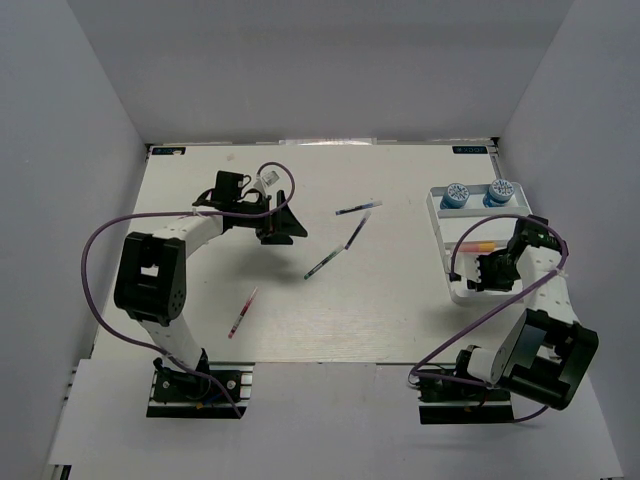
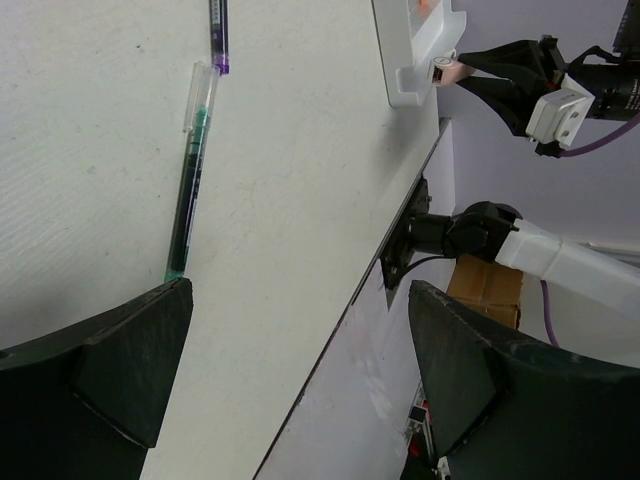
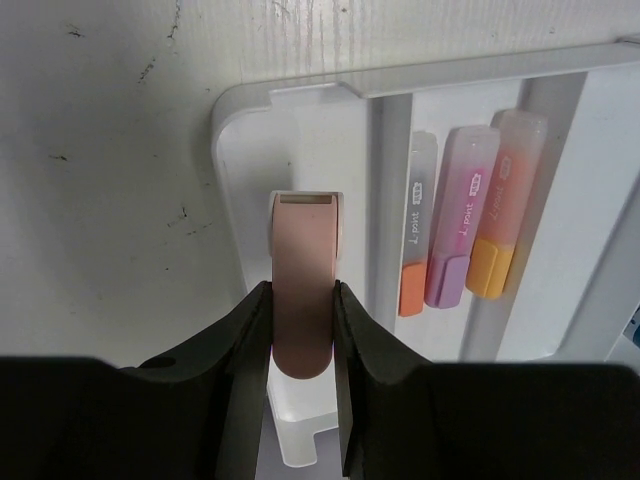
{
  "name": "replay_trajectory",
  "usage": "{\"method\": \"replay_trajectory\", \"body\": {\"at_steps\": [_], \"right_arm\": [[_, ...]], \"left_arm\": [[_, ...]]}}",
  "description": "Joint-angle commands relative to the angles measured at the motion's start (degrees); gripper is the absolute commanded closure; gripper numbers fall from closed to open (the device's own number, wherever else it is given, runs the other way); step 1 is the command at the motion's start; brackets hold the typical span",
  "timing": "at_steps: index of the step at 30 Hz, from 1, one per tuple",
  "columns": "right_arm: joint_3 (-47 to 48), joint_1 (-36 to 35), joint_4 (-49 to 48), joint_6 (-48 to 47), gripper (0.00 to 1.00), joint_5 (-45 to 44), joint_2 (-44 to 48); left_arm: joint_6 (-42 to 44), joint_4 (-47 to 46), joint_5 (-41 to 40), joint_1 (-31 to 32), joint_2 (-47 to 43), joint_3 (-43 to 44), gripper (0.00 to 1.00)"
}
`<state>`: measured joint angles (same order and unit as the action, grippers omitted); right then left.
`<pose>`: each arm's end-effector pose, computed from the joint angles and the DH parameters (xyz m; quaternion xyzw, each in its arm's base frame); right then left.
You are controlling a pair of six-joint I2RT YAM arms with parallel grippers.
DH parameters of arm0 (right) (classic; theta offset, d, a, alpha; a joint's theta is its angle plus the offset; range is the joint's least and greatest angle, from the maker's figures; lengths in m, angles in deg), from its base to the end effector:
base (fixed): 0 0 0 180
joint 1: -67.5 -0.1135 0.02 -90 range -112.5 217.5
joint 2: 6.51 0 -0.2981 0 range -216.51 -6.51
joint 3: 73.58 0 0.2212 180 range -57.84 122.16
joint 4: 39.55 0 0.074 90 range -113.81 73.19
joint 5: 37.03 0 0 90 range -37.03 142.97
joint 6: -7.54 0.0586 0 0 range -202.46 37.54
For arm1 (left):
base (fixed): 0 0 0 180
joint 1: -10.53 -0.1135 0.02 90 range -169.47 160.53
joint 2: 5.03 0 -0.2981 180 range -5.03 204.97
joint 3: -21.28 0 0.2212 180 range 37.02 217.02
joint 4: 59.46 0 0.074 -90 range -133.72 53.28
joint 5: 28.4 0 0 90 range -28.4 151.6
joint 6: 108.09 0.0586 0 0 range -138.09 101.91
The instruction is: Sort the stationery into containers
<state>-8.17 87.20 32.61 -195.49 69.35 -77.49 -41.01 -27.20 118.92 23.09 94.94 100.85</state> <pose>0.1663 -0.0420 0.2466 -0.7263 0.6643 -0.0401 0.1722 0.3241 -0.1227 0.2460 0.0779 0.8418 -0.5184 0.1291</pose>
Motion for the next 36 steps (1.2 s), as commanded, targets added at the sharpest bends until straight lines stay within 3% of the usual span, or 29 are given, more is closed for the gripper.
{"method": "replay_trajectory", "body": {"at_steps": [1, 12, 18, 21, 22, 24, 31, 36], "right_arm": [[-0.89, 0.16, 0.53, -17.04, 0.99, -0.47, -0.82], [-1.15, 0.25, -3.86, -17.57, 0.89, -1.26, -4.78], [-2.03, 0.07, -6.15, -17.66, 0.74, -1.27, -5.66], [-2.21, -0.19, -7.38, -17.22, 0.59, -0.91, -6.19], [-2.3, -0.11, -8.08, -16.79, 0.5, -0.83, -6.36], [-2.21, -0.1, -8.61, -16.34, 0.44, -0.04, -6.54], [0.06, -0.1, -7.65, -15.82, 0.44, 1.63, -6.28], [7.88, -0.28, -3.96, -6.1, 0.46, 9.53, -5.49]], "left_arm": [[0.86, -0.52, 1.48, 0.1, -0.56, 1.56, 0.02], [1.21, -0.17, -0.63, 0.63, -0.56, 1.29, 0.02], [1.73, 0.27, -3.88, 1.15, -1.17, 0.85, 0.02], [2.17, 0.98, -4.23, 1.15, -1.35, 1.12, 0.02], [2.26, 1.06, -4.32, 1.15, -1.52, 1.12, 0.02], [2.44, 1.24, -4.85, 1.15, -1.61, 1.12, 0.02], [5.06, 4.04, -10.37, 1.15, -4.07, 1.47, 0.03], [11.12, 8.34, -26.07, 1.15, -10.66, 0.24, 0.22]]}}
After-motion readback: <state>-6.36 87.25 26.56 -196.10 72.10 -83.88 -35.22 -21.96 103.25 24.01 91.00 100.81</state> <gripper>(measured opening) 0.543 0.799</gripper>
